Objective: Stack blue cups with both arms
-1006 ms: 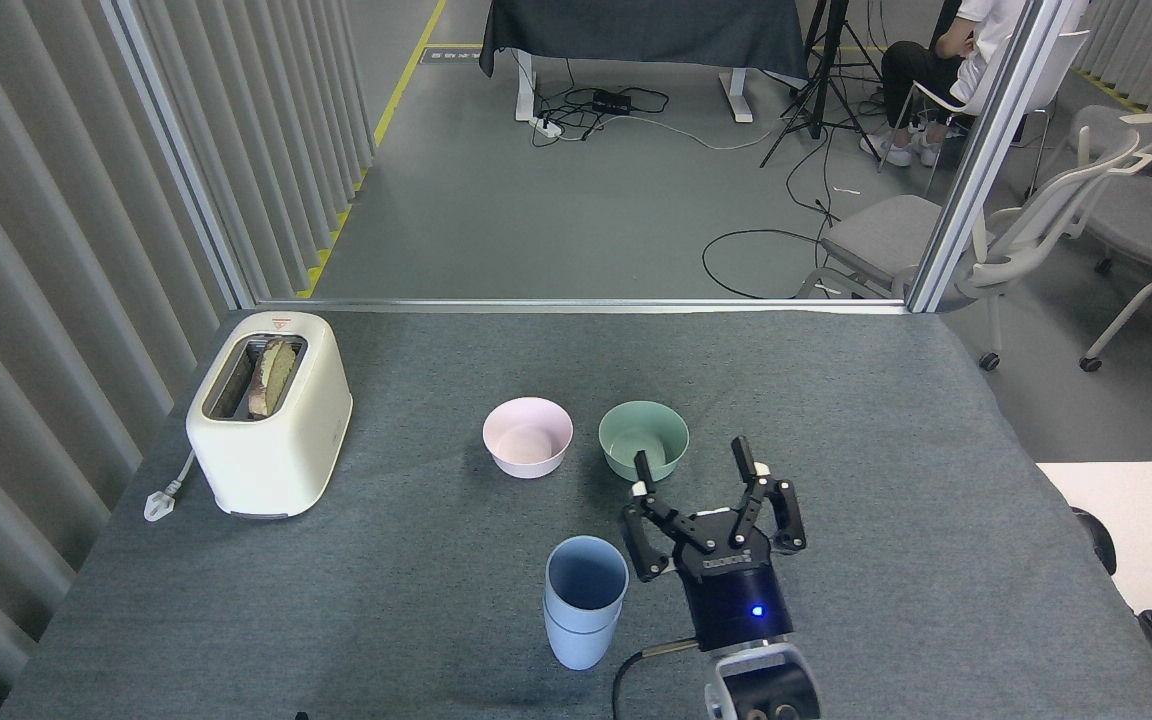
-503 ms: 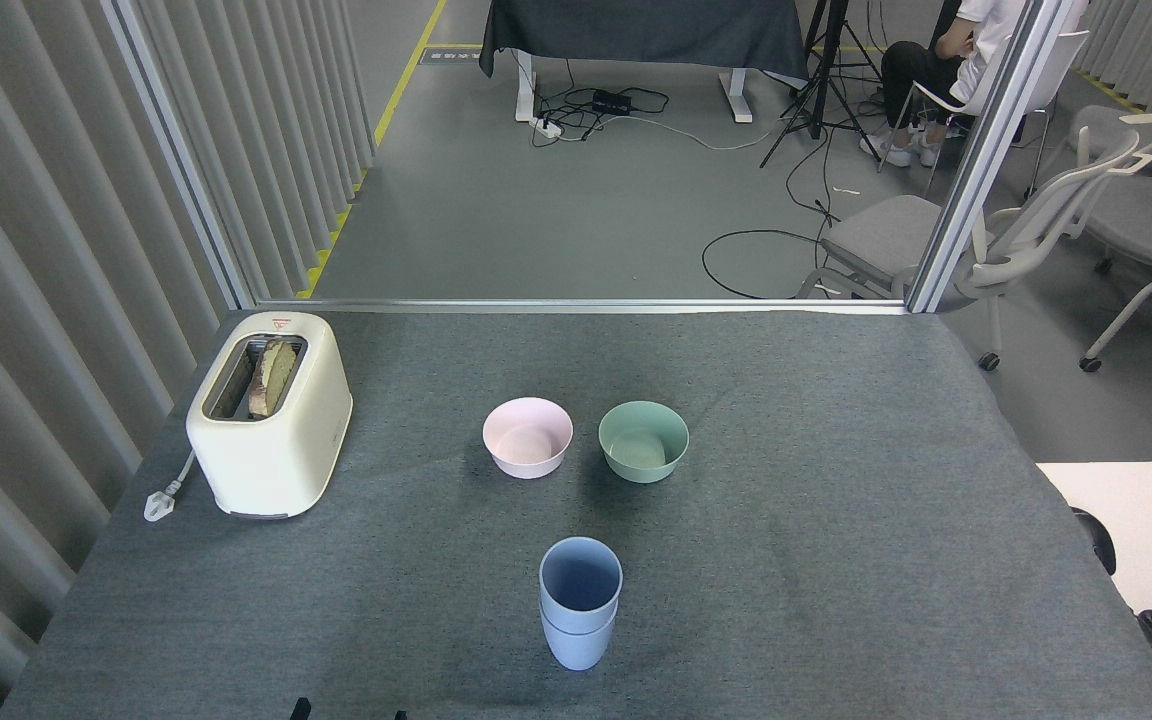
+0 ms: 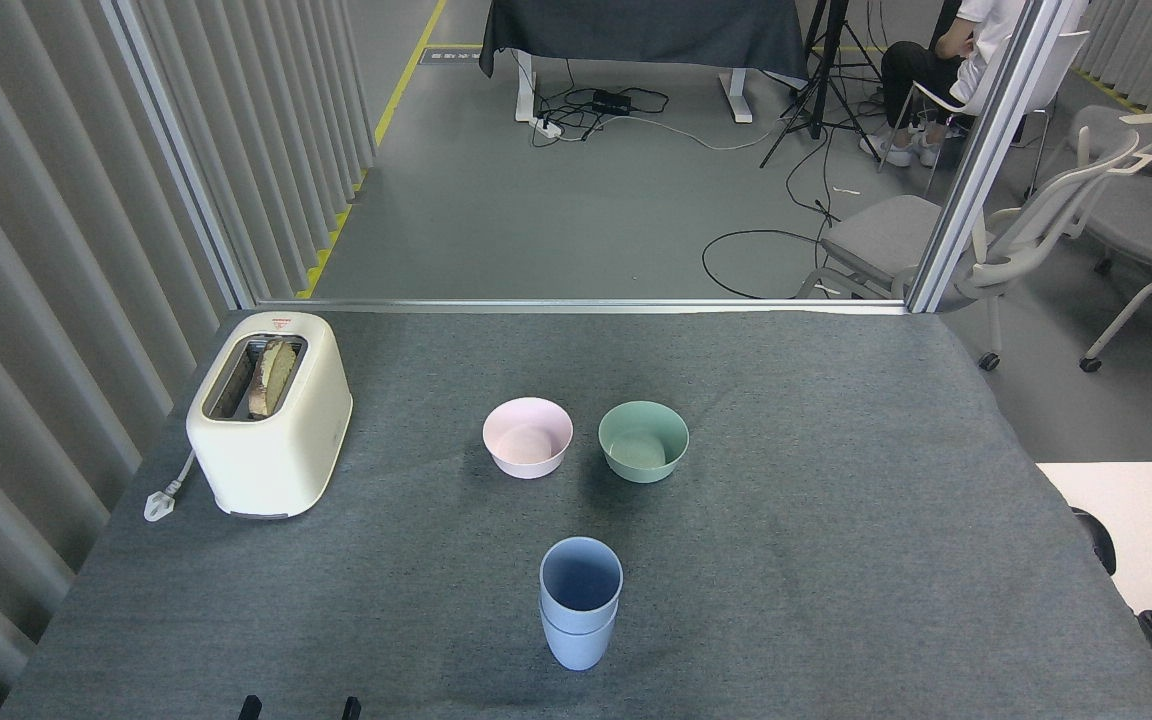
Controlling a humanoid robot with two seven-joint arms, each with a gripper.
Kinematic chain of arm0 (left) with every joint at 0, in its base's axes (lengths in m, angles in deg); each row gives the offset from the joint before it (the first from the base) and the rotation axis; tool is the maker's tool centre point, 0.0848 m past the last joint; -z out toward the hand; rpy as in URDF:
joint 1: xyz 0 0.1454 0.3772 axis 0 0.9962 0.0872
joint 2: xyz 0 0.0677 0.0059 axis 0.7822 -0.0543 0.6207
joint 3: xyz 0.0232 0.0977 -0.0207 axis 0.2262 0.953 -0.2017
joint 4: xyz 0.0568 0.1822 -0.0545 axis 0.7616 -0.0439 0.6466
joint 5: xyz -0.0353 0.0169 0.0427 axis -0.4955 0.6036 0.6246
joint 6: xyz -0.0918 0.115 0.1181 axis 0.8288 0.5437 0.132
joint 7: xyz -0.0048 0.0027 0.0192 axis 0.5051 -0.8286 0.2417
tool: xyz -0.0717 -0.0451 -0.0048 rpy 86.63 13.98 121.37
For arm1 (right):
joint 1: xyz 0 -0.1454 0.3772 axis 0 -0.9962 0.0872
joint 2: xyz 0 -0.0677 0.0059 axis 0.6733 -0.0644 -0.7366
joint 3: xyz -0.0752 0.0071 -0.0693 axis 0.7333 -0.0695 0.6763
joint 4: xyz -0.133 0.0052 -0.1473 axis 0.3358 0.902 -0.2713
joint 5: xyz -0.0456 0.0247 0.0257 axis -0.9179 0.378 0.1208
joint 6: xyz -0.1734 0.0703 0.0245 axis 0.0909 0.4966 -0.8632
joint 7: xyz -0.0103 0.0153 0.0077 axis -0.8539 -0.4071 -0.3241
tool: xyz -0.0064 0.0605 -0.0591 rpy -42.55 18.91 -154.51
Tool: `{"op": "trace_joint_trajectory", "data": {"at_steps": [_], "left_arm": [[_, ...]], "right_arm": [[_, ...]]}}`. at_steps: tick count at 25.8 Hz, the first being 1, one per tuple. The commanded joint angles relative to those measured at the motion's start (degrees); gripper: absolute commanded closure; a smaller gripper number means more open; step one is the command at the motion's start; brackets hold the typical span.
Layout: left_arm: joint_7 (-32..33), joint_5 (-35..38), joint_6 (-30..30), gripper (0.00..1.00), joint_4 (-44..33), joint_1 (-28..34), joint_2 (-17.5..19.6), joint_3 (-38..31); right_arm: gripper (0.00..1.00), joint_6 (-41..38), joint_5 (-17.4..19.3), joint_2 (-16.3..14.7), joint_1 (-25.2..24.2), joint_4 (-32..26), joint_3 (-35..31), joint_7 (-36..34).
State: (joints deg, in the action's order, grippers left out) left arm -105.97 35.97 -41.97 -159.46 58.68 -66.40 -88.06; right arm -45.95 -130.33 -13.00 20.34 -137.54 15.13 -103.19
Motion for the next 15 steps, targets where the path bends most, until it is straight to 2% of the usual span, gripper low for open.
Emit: {"op": "trace_joint_trajectory", "data": {"at_steps": [1, 7, 11, 15], "left_arm": [[-0.1, -0.4, 0.0, 0.00, 0.0, 0.1, 0.1, -0.4], [-0.7, -0.3, 0.0, 0.00, 0.5, 0.2, 0.2, -0.5], [-3.9, 0.2, 0.0, 0.00, 1.6, 0.2, 0.2, -0.6], [-4.5, 0.3, -0.2, 0.00, 2.2, 0.4, 0.4, -0.6]], "right_arm": [[0.00, 0.0, 0.0, -0.2, -0.9, -0.3, -0.3, 0.3], [0.00, -0.4, 0.0, -0.3, -1.2, -0.9, -1.7, 0.5], [0.00, -5.5, 0.0, -0.5, -1.7, -1.7, -3.9, 0.7], [0.00, -8.0, 0.0, -0.6, -1.7, -1.8, -7.1, 0.7]]}}
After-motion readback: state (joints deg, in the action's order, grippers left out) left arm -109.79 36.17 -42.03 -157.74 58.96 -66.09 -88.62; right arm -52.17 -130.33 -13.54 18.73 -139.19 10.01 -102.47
